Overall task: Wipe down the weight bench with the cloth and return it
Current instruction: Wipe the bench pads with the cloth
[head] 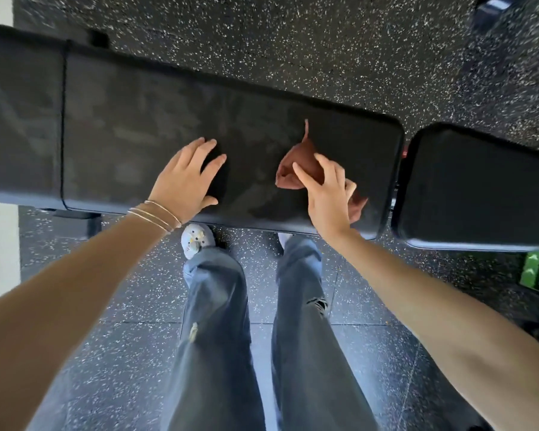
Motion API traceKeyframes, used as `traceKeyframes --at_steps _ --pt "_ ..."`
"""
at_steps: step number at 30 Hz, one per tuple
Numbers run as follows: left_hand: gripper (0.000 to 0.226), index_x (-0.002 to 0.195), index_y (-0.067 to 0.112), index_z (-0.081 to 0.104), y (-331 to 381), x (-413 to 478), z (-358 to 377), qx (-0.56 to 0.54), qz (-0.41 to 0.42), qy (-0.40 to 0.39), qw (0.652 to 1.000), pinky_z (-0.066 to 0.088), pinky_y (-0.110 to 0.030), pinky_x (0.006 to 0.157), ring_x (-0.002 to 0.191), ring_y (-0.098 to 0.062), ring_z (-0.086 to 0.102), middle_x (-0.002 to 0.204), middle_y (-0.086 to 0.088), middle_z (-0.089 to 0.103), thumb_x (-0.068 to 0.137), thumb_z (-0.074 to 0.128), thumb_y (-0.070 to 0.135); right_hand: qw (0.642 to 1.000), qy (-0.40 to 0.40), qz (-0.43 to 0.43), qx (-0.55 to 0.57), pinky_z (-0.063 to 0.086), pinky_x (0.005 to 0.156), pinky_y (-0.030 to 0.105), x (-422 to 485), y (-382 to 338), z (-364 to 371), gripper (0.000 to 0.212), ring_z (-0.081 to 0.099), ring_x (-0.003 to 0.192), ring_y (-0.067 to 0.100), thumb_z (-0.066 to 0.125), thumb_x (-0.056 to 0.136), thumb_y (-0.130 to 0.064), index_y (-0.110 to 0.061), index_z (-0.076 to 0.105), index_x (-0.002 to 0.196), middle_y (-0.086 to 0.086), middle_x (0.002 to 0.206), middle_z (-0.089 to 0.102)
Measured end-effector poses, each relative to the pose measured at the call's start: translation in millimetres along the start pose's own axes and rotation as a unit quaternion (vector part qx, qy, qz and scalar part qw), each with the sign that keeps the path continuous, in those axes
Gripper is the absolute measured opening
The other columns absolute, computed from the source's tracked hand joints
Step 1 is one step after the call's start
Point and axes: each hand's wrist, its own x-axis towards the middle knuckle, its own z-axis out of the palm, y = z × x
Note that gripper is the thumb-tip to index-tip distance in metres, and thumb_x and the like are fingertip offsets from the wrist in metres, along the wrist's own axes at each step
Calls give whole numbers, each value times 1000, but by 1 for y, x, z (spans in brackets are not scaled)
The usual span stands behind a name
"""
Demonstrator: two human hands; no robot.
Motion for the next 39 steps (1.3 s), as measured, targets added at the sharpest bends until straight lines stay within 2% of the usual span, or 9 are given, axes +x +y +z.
traceKeyframes --at_steps 4,9,13,18,22,27,29,33,39 --pt "87 142 8 38 -28 -10 0 11 -3 -4 1000 24 -46 115 139 -37 26 149 -20 30 68 81 25 997 44 68 -7 29 91 44 89 -34 -13 61 31 129 25 47 88 -1 -45 48 130 0 147 32" --pt "84 140 6 39 -28 -7 -4 3 0 -14 1000 28 -45 112 138 -38 26 147 -22 31 69 80 20 993 17 114 3 26 95 46 153 -68 -18 61 31 127 23 47 89 -1 -45 48 130 -4 146 31" --pt "82 138 6 42 -33 -8 -5 0 11 -7 1000 35 -46 107 136 -38 31 145 -22 35 68 81 22 997 56 31 -34 30 91 45 85 -65 -5 73 30 131 25 50 80 5 -43 43 134 1 149 31" --pt "81 142 11 35 -36 -8 -5 7 17 -16 1000 32 -42 108 139 -34 25 149 -17 29 74 75 29 998 35 -43 -19 34 85 47 -27 -67 30 79 33 122 26 57 62 13 -32 57 126 11 139 47" --pt "82 143 12 33 -39 -6 -2 17 29 -12 999 31 -42 108 139 -33 23 150 -16 27 75 73 33 995 28 -85 -42 35 83 45 -2 -62 16 73 46 120 29 59 66 11 -34 60 123 7 137 50" --pt "83 146 13 27 -41 -8 2 9 34 -19 999 27 -40 111 143 -31 16 154 -15 19 78 70 34 993 49 111 9 29 94 46 122 -97 -9 64 32 128 22 49 85 -1 -46 48 130 -4 147 32" --pt "83 147 14 23 -41 -7 4 6 31 -23 999 23 -38 112 144 -29 12 155 -14 14 81 67 35 989 23 140 33 26 98 49 159 -108 -10 60 30 128 21 49 87 -2 -46 50 128 -5 146 32" --pt "81 144 11 32 -47 -11 4 -1 22 7 1000 25 -42 113 141 -32 21 151 -15 26 77 72 33 997 39 61 -9 28 93 44 137 -107 -9 62 31 128 21 49 86 0 -45 49 128 -4 146 33" --pt "75 135 6 46 -69 -33 1 -30 -78 60 995 31 -50 108 133 -39 35 142 -22 39 71 78 27 994 46 -92 -34 37 84 46 -9 -97 32 63 51 114 31 65 72 2 -36 60 122 6 133 53"
